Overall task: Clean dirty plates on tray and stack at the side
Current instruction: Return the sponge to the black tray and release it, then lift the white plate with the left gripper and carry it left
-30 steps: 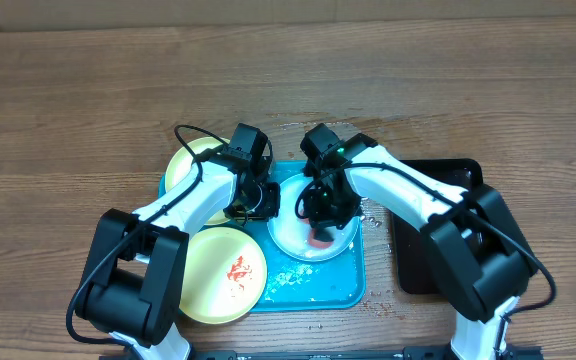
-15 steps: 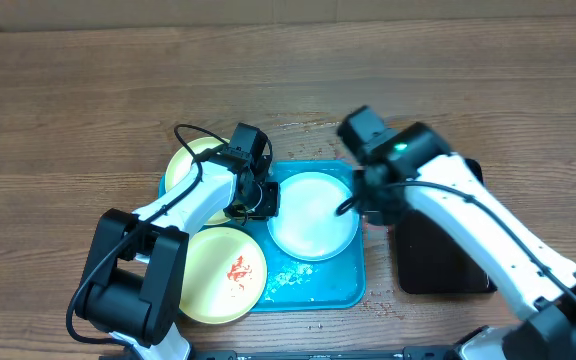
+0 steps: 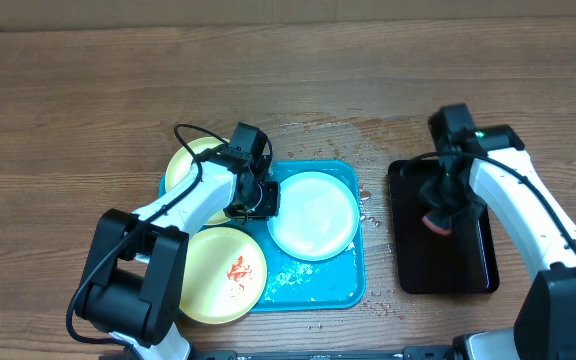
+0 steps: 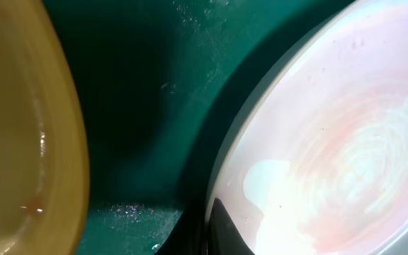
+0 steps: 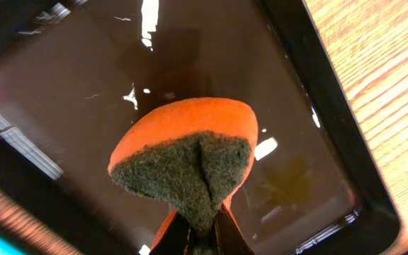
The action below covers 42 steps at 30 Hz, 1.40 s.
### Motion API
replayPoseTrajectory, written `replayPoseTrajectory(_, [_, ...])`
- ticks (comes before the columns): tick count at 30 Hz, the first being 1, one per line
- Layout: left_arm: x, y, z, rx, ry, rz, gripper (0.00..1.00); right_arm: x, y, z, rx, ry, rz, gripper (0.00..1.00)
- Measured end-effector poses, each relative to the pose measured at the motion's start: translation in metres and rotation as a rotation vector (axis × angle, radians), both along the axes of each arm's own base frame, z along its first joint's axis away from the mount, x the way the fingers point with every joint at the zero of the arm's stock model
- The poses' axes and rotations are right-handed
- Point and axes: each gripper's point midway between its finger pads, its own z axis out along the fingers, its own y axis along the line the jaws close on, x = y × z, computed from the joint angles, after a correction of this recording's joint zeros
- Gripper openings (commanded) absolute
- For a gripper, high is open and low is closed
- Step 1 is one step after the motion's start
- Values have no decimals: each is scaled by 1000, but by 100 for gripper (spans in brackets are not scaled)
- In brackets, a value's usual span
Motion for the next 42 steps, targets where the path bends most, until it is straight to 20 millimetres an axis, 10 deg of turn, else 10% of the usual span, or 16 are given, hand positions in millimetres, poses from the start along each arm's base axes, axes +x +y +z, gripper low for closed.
replayPoseTrajectory(11, [0,0,0,0,0,0,4,-24,12,-47,148,55,58,6])
replayPoseTrajectory(13, [0,0,0,0,0,0,4,-31,14,-51,163,74,66,42])
replayPoseTrajectory(14, [0,0,0,0,-1,0,4,-33,15,-53,169,82,69,89])
replayPoseTrajectory(15, [0,0,0,0,-1,0,4,-35,16,-54,172,86,73,100])
replayPoseTrajectory(25, [0,0,0,0,-1,0,4,-34,14,-44,164,99,90,100])
replayPoseTrajectory(42, [36,-12,49,-17,-61,4,4,66,22,103,167,-235,145,100])
